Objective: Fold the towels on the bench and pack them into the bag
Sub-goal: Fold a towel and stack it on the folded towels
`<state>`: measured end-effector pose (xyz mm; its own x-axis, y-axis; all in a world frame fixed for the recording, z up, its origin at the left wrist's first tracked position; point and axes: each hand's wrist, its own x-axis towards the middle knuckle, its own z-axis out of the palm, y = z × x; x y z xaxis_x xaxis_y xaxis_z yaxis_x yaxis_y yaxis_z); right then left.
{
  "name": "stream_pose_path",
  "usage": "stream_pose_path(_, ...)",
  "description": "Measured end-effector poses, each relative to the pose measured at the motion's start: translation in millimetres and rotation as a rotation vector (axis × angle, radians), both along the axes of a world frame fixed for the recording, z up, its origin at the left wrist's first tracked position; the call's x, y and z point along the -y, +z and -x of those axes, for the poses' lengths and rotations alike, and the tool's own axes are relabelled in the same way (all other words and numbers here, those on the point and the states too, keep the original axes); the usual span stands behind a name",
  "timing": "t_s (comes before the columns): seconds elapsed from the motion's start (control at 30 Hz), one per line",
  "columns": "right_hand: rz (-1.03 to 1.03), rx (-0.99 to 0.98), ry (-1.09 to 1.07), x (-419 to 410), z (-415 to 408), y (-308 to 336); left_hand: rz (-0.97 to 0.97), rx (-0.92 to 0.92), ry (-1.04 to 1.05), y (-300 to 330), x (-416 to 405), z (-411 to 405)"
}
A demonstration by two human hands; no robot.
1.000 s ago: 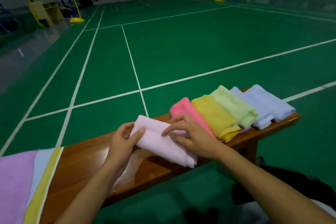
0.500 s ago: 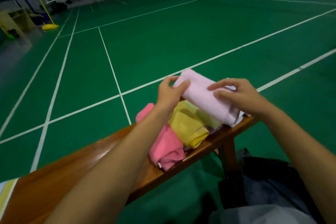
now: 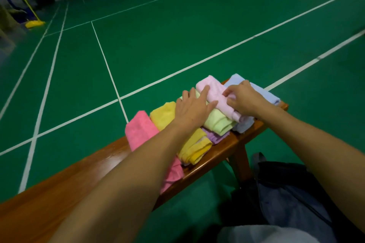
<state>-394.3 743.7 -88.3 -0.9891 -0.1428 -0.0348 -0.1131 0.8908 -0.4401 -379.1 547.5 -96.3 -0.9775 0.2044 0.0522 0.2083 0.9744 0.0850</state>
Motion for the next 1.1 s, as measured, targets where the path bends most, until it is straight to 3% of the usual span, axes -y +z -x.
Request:
stream_pose_path(0.17, -0.173, -0.042, -0.029, 11, -13, 11, 0.038, 0.063, -0.060, 22, 11, -15)
stream_pose_path(0.3, -0.321, -0.161, 0.011, 22, -36, 50, -0.287, -0.046, 0.009, 58, 35, -45)
stream_pose_path(0.5, 0.058, -0.411, 0.241, 88, -103, 117, -0.566, -0.332, -0.063, 120, 129, -124)
stream_pose_path(0.6, 0.244, -0.515, 0.367, 143, -142, 126, -0.467, -0.496, -0.019, 140, 195, -183)
stream_pose_path(0.7, 0.354, -0.506, 0.473, 209, -181, 125, -0.369, -0.537, 0.083, 141, 275, -246)
stream_pose_path(0.93, 0.418, -0.334, 0.702, 375, -257, 77, -0.179, -0.391, 0.427, 93, 454, -408)
stream_pose_path(1.1, 0.400, -0.094, 0.844, 491, -319, 39, -0.054, -0.237, 0.721, 59, 556, -508)
